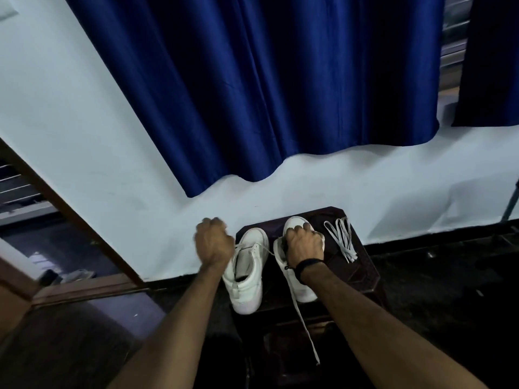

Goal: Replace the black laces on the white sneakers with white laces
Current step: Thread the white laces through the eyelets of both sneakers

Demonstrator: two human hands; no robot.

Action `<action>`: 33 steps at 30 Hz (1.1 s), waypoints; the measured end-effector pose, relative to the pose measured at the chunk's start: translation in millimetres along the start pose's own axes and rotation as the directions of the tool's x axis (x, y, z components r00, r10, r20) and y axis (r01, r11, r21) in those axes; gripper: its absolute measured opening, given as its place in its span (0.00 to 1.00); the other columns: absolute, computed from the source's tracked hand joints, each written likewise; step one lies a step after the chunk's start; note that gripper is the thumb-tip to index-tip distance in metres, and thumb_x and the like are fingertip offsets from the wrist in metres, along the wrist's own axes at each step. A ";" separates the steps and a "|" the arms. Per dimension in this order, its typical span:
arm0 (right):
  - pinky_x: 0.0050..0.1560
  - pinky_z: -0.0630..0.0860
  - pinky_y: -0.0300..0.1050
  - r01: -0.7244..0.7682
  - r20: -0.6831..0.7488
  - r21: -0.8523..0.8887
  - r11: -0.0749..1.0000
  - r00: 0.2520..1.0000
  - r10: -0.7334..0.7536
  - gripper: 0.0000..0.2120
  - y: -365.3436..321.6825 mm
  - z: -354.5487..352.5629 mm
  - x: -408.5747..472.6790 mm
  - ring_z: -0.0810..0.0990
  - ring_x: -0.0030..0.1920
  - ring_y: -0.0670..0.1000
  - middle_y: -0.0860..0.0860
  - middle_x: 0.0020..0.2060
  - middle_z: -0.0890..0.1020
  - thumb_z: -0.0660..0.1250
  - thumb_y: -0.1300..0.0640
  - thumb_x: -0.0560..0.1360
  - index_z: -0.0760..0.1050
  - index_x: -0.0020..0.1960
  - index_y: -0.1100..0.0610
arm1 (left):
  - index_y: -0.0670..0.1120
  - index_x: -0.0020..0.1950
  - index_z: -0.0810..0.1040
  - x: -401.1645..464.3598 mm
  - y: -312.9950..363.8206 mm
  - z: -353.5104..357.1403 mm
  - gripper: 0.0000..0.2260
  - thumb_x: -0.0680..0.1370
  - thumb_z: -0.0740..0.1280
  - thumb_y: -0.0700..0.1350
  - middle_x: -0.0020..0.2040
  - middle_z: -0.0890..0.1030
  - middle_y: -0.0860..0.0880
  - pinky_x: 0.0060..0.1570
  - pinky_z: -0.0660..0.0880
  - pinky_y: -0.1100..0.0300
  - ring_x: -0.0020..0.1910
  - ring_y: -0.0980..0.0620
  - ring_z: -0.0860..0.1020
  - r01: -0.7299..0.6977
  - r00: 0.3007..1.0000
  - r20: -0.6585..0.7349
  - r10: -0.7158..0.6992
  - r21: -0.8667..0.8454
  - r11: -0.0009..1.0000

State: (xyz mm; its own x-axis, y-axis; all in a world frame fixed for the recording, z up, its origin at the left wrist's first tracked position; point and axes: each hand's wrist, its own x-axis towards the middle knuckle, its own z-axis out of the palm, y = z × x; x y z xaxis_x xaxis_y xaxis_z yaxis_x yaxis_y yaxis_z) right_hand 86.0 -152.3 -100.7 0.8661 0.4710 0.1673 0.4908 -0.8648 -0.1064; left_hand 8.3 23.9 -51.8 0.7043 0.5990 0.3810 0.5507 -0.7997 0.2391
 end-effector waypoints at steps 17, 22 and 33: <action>0.53 0.70 0.53 -0.062 -0.114 0.110 0.992 0.991 0.075 0.16 47.1 -22.9 17.7 0.72 0.56 0.60 0.56 0.54 0.75 0.69 0.56 0.68 0.75 0.55 0.56 | 0.39 0.49 0.79 -28.1 51.0 48.3 0.09 0.79 0.59 0.41 0.51 0.81 0.40 0.50 0.73 0.49 0.54 0.39 0.78 -0.049 0.993 0.095 0.076 -0.259 0.965; 0.40 0.76 0.52 -0.131 -0.148 0.323 0.937 0.971 0.186 0.16 33.4 -3.2 0.4 0.79 0.46 0.62 0.59 0.50 0.76 0.64 0.67 0.67 0.72 0.55 0.61 | 0.38 0.48 0.78 -16.7 41.7 33.1 0.09 0.78 0.59 0.38 0.47 0.81 0.37 0.48 0.74 0.47 0.49 0.37 0.79 0.142 0.956 -0.170 -0.240 -0.447 0.883; 0.47 0.63 0.52 -0.027 -0.321 0.042 0.999 0.946 0.039 0.08 32.5 -0.5 0.8 0.74 0.45 0.58 0.53 0.37 0.81 0.69 0.61 0.60 0.78 0.40 0.55 | 0.40 0.60 0.74 -21.7 13.7 17.5 0.15 0.75 0.69 0.44 0.59 0.74 0.39 0.62 0.65 0.45 0.62 0.38 0.69 0.319 0.896 -0.173 -0.408 -0.385 0.866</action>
State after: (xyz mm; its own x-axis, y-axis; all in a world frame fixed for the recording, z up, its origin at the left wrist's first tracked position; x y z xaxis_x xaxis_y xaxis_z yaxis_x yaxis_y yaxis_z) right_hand 102.6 -180.2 -103.5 0.8086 0.3557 0.4686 0.4705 -0.8692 -0.1521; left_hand 8.4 0.7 -72.4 0.3292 0.8560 0.3987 0.5291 -0.5169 0.6729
